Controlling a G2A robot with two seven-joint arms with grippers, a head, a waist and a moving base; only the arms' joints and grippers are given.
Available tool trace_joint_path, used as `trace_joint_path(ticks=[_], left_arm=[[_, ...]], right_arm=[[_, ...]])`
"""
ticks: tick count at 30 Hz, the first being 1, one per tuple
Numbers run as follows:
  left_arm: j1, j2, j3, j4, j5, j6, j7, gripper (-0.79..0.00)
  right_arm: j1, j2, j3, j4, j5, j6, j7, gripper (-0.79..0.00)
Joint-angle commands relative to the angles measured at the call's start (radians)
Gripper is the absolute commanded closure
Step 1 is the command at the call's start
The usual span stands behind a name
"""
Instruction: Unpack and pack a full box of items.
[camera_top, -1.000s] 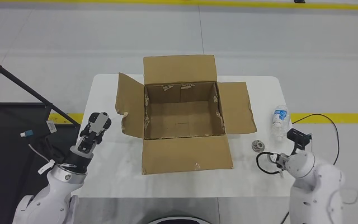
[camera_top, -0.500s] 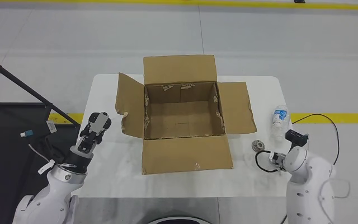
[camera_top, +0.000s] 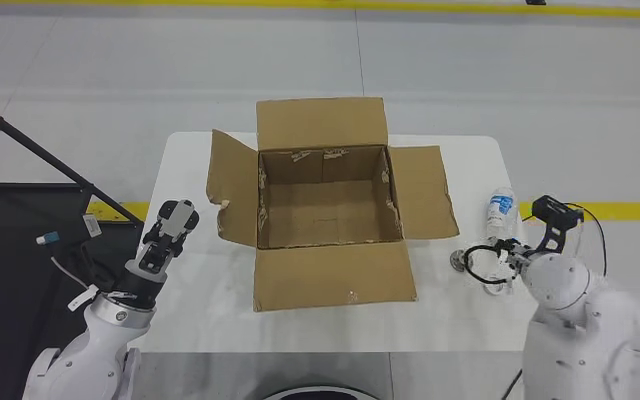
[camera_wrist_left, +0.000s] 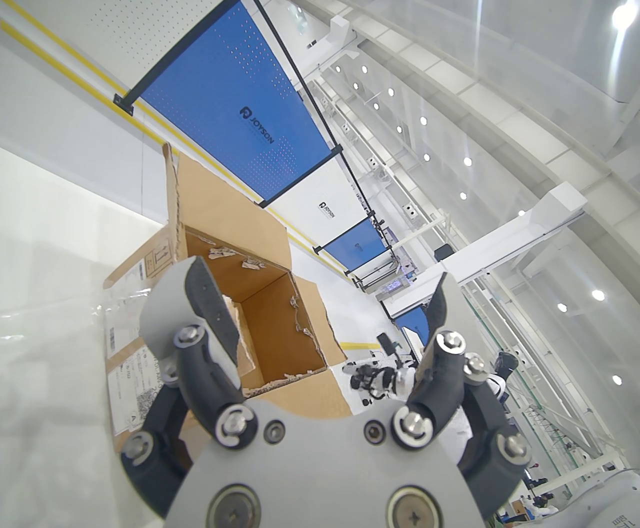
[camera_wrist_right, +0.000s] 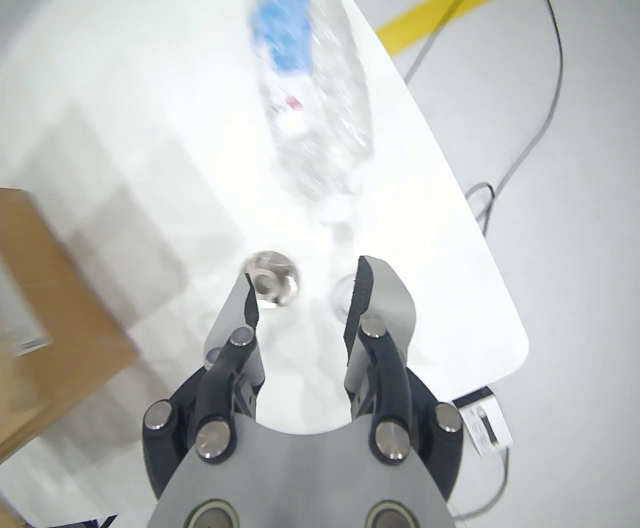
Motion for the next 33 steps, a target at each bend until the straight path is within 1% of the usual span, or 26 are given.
trace_joint_path(ticks=[1, 2, 4, 6, 9, 11, 13, 15, 17, 21, 25, 33], left_arm=[[0.0, 0.0, 0.0, 0.0, 0.0, 0.0, 0.0, -0.785], [0.0, 0.0, 0.0, 0.0, 0.0, 0.0, 0.0, -0.785], [0.0, 0.0, 0.0, 0.0, 0.0, 0.0, 0.0, -0.785], [0.0, 0.0, 0.0, 0.0, 0.0, 0.0, 0.0, -0.785], [0.0, 0.0, 0.0, 0.0, 0.0, 0.0, 0.0, -0.785], [-0.003, 0.0, -0.008, 0.002, 0.008, 0.009, 0.012, -0.785], [-0.004, 0.0, -0.025, 0.002, 0.022, 0.021, 0.042, -0.785], [-0.004, -0.001, -0.04, 0.0, 0.017, 0.03, 0.062, -0.785], [-0.003, -0.001, -0.051, -0.004, 0.02, 0.036, 0.065, -0.785], [-0.002, -0.001, -0.052, -0.005, 0.02, 0.036, 0.065, -0.785], [-0.002, -0.001, -0.052, -0.005, 0.02, 0.036, 0.065, -0.785], [-0.002, -0.001, -0.052, -0.005, 0.02, 0.036, 0.065, -0.785]], right_arm=[[0.024, -0.002, -0.024, -0.04, 0.039, 0.005, -0.018, -0.748], [0.04, -0.003, -0.036, -0.044, 0.069, 0.008, -0.031, -0.785], [0.074, -0.005, -0.066, -0.017, 0.123, -0.001, -0.053, -0.785], [0.112, -0.005, -0.089, 0.045, 0.142, -0.011, -0.076, -0.785], [0.168, -0.009, -0.113, 0.15, 0.224, -0.015, -0.122, -0.785], [0.194, -0.009, -0.13, 0.21, 0.242, -0.018, -0.147, -0.785], [0.215, -0.01, -0.147, 0.254, 0.279, -0.03, -0.158, -0.785], [0.231, -0.009, -0.161, 0.291, 0.283, -0.042, -0.164, -0.785], [0.246, -0.008, -0.171, 0.319, 0.31, -0.054, -0.16, -0.785], [0.256, -0.007, -0.181, 0.346, 0.371, -0.079, -0.165, -0.785], [0.248, -0.005, -0.207, 0.332, 0.406, -0.1, -0.167, -0.785], [0.236, 0.003, -0.24, 0.288, 0.374, -0.071, -0.151, -0.785]])
